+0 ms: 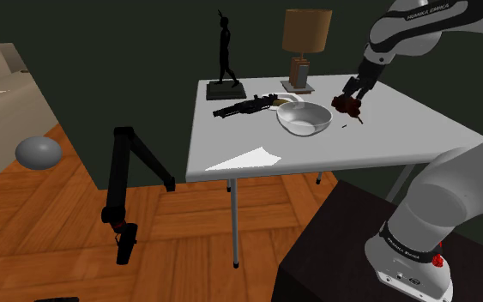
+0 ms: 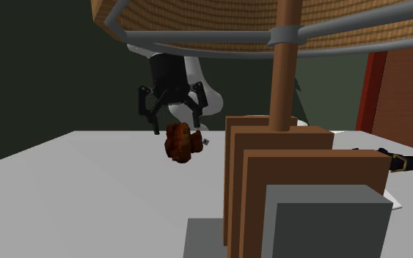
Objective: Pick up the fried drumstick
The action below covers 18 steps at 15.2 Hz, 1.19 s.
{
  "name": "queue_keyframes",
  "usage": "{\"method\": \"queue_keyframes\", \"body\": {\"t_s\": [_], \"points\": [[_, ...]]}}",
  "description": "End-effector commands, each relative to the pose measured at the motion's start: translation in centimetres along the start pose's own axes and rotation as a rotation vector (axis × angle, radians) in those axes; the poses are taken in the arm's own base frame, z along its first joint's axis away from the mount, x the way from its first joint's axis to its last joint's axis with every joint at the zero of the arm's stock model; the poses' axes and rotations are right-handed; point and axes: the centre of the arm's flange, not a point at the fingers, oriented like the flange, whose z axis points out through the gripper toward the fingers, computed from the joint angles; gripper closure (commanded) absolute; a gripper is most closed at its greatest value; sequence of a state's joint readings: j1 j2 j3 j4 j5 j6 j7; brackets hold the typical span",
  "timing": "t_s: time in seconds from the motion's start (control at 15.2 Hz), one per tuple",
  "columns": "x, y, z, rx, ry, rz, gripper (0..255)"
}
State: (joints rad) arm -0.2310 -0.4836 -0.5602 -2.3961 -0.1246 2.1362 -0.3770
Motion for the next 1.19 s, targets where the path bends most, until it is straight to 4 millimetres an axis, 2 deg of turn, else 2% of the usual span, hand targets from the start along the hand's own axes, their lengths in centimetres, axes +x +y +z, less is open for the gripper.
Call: {"method": "queue_keyframes", "body": {"t_s": [0.0,0.13,0.2,0.79,1.12], "points": [[-0.2,0.0,1.0,0.0,0.001,0.0,0],[-0.3,0.0,1.3,0.0,0.001,0.0,0],[-0.2,0.0,1.4,0.0,0.001,0.0,255],[-0.3,0.0,1.3,0.0,0.001,0.0,255],[0.2,-0.1,-1.2,0.0,0.001,0.0,255]]}}
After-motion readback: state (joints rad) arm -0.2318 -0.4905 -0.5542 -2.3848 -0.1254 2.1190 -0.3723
